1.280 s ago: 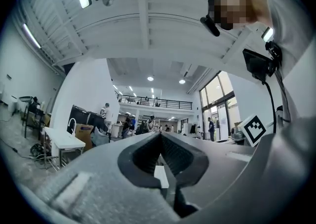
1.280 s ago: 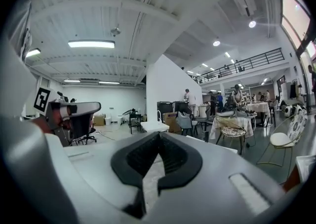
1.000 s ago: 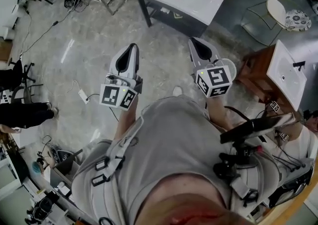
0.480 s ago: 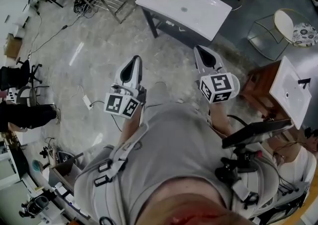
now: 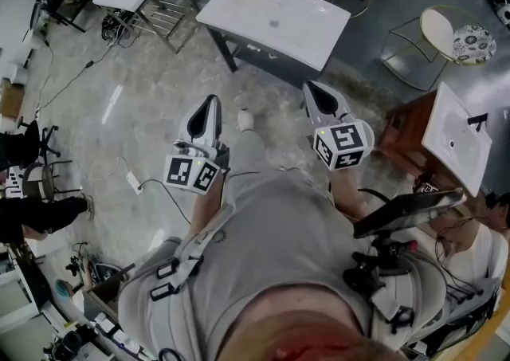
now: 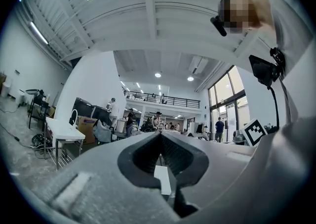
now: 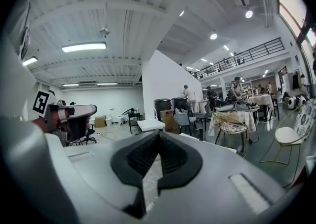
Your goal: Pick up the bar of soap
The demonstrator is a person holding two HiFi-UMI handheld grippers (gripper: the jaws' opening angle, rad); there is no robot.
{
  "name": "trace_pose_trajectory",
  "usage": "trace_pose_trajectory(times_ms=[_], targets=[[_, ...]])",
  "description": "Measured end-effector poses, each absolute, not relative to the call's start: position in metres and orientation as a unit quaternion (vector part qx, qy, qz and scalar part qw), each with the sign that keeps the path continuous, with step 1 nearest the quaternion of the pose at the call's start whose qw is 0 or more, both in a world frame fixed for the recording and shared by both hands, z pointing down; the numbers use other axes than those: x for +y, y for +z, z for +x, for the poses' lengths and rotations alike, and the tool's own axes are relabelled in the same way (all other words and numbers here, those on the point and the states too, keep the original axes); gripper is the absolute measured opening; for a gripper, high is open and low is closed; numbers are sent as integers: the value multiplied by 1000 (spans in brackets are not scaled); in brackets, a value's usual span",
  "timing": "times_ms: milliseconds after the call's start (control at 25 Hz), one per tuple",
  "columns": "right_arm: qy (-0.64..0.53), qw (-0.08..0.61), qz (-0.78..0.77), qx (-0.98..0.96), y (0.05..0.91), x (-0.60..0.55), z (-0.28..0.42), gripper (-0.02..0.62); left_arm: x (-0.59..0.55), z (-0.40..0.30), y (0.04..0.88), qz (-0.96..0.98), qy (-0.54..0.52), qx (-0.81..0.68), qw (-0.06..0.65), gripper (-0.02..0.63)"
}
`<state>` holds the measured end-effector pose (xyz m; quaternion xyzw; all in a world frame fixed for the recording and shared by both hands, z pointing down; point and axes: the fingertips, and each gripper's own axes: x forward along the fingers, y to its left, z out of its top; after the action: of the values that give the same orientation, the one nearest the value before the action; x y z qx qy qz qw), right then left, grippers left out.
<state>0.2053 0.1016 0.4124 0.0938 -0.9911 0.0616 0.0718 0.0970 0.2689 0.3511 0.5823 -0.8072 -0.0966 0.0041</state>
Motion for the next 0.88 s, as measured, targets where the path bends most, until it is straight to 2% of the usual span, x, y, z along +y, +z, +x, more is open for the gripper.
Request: trace_pose_trajectory(times_ms=[360,880], targets=[[66,67,127,-987,423,69,200,3,234,77,370,602,-96,-792,7,-6],[61,65,168,-982,423,3,110,3,165,-39,391,616,-107,-780,11,-6]])
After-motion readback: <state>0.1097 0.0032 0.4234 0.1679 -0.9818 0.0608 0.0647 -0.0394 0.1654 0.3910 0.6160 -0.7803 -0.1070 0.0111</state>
